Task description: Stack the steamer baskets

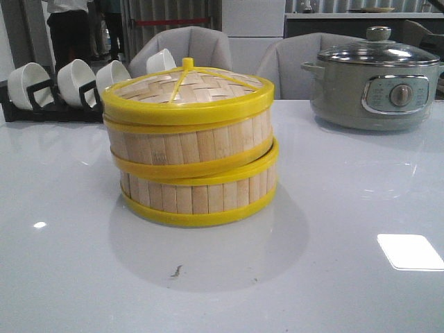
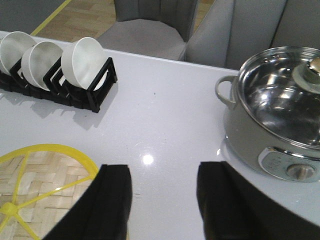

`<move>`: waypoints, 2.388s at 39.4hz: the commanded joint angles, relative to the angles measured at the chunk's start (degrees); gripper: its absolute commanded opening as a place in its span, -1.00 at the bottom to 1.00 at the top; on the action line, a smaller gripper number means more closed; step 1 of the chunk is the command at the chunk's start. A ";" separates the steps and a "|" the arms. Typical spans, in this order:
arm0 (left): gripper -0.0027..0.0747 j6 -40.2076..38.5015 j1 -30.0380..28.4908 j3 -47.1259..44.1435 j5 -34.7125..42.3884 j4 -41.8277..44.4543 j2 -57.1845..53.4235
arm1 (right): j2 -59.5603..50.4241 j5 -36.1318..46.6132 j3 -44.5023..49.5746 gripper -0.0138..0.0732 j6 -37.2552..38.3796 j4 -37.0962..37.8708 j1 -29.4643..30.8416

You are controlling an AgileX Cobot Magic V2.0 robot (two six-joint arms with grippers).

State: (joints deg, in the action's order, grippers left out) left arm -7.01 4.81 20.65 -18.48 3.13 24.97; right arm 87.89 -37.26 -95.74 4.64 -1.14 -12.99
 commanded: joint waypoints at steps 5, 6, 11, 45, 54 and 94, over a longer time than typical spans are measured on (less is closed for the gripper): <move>-0.71 -0.43 -0.09 1.71 4.90 0.08 0.23 | -14.39 16.30 16.57 0.29 -0.36 0.39 3.92; -0.71 -0.43 -0.09 1.71 4.90 0.08 0.23 | -15.95 17.38 18.32 0.29 -0.36 0.39 4.34; -0.71 -0.43 -0.09 1.71 4.90 0.08 0.23 | -22.50 20.44 27.69 0.29 -0.36 0.39 7.06; -0.71 -0.43 -0.09 1.71 4.90 0.08 0.23 | -56.94 34.26 69.91 0.29 -0.36 0.39 16.10; -0.71 -0.43 -0.09 1.71 4.90 0.08 0.23 | -64.02 34.31 77.27 0.29 -0.36 0.39 16.10; -0.71 -0.43 -0.09 1.71 4.90 0.08 0.23 | -73.41 34.08 82.37 -0.57 -0.53 0.38 16.13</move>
State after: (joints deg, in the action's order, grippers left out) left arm -7.01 4.81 20.65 -18.48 3.13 24.97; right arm 14.04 -8.36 -11.76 4.50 -1.05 2.88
